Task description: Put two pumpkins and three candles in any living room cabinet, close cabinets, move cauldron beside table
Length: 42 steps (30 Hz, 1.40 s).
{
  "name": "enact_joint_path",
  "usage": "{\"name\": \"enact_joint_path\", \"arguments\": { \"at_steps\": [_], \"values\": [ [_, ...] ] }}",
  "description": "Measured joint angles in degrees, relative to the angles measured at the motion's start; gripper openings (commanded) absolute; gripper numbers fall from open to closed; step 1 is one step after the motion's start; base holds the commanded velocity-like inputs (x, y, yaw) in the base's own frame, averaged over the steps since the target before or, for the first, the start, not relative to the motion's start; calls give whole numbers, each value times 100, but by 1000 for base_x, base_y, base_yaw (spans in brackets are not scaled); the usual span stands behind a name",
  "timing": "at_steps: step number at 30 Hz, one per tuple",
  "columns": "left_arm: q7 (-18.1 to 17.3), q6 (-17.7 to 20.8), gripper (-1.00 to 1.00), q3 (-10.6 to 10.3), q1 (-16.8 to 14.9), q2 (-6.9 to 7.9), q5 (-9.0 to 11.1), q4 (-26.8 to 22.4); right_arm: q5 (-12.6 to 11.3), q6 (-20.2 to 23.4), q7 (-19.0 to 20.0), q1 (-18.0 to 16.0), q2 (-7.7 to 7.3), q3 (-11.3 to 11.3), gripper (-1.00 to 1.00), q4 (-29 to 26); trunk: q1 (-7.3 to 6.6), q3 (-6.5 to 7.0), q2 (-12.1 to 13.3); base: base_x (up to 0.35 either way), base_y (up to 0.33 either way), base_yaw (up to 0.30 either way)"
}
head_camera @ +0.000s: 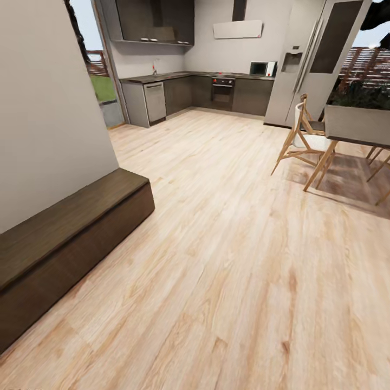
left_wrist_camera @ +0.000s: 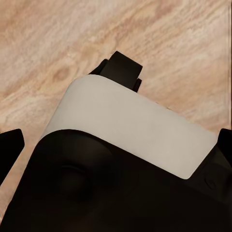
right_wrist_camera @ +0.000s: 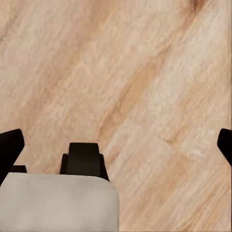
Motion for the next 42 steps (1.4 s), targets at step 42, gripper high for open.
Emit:
{"name": "enact_joint_path", "arguments": {
  "at_steps": [42],
  "values": [
    [0, -9, 100, 0, 0, -3, -8, 0, 0, 0, 0, 0, 0, 0, 100, 0, 0, 0, 0, 237, -242, 286]
  ]
}}
